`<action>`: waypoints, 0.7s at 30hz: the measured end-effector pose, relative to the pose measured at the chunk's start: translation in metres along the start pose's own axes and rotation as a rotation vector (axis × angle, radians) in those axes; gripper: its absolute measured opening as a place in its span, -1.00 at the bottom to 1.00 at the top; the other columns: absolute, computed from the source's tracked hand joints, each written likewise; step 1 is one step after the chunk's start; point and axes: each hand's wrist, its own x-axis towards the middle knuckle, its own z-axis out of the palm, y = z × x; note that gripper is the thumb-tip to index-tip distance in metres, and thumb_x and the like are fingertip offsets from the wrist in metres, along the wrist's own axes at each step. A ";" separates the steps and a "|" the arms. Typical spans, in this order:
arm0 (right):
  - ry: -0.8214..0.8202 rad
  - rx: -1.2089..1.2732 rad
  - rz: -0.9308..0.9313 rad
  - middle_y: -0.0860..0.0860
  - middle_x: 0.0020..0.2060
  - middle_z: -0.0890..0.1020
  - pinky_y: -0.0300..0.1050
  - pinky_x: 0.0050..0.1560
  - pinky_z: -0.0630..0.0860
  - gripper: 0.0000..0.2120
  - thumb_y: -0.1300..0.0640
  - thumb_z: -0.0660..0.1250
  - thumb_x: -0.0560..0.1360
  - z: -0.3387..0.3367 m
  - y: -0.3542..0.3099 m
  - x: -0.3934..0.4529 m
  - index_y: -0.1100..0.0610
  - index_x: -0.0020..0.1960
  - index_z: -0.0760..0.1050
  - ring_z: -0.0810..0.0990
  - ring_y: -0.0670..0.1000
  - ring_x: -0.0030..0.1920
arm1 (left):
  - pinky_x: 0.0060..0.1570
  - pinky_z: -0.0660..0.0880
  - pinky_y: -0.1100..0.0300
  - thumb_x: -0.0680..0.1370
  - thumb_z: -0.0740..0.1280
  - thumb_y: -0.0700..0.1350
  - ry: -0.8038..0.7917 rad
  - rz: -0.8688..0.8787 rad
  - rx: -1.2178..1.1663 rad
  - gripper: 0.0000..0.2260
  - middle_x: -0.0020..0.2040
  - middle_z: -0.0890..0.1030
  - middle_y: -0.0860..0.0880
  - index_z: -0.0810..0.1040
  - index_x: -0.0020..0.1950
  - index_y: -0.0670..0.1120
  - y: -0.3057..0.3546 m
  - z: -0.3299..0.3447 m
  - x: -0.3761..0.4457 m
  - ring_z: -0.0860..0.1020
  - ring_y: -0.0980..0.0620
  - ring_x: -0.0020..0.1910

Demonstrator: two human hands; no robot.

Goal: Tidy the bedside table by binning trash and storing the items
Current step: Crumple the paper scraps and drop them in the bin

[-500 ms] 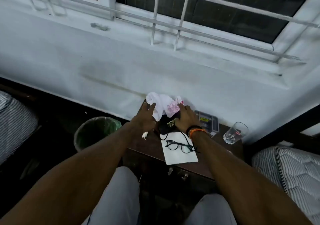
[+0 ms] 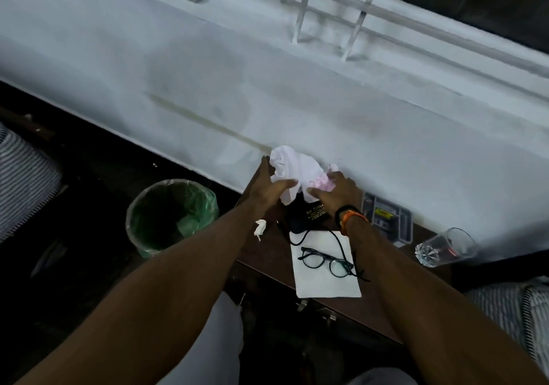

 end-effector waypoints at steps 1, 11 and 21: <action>0.034 0.030 -0.014 0.13 0.14 0.63 -0.11 0.05 0.49 -0.48 -0.15 0.55 0.31 0.003 0.001 0.004 0.03 0.18 0.55 0.60 0.16 0.13 | 0.15 0.58 -0.13 0.42 0.54 -0.13 -0.013 -0.030 -0.065 -0.23 0.27 0.51 0.08 0.21 0.49 0.17 0.002 0.000 0.004 0.52 -0.07 0.25; 0.248 0.031 -0.281 -0.03 -0.10 0.67 -0.22 -0.14 0.35 -0.95 0.17 0.40 0.44 0.014 -0.031 0.005 0.07 -0.19 0.60 0.62 0.05 -0.11 | 0.14 0.60 -0.12 0.45 0.45 0.15 -0.108 -0.213 -0.151 -0.43 0.22 0.57 -0.10 0.41 0.42 0.08 0.010 -0.009 0.025 0.59 -0.12 0.14; 0.109 -0.040 -0.670 0.05 -0.16 0.70 -0.02 -0.13 0.55 -0.90 0.28 0.34 0.42 0.070 -0.132 -0.038 0.14 -0.18 0.61 0.65 0.14 -0.12 | -0.10 0.64 0.04 0.48 0.48 0.07 0.216 -0.229 -0.293 -0.69 -0.14 0.64 -0.13 0.61 0.02 -0.15 -0.005 -0.116 -0.003 0.64 -0.06 -0.18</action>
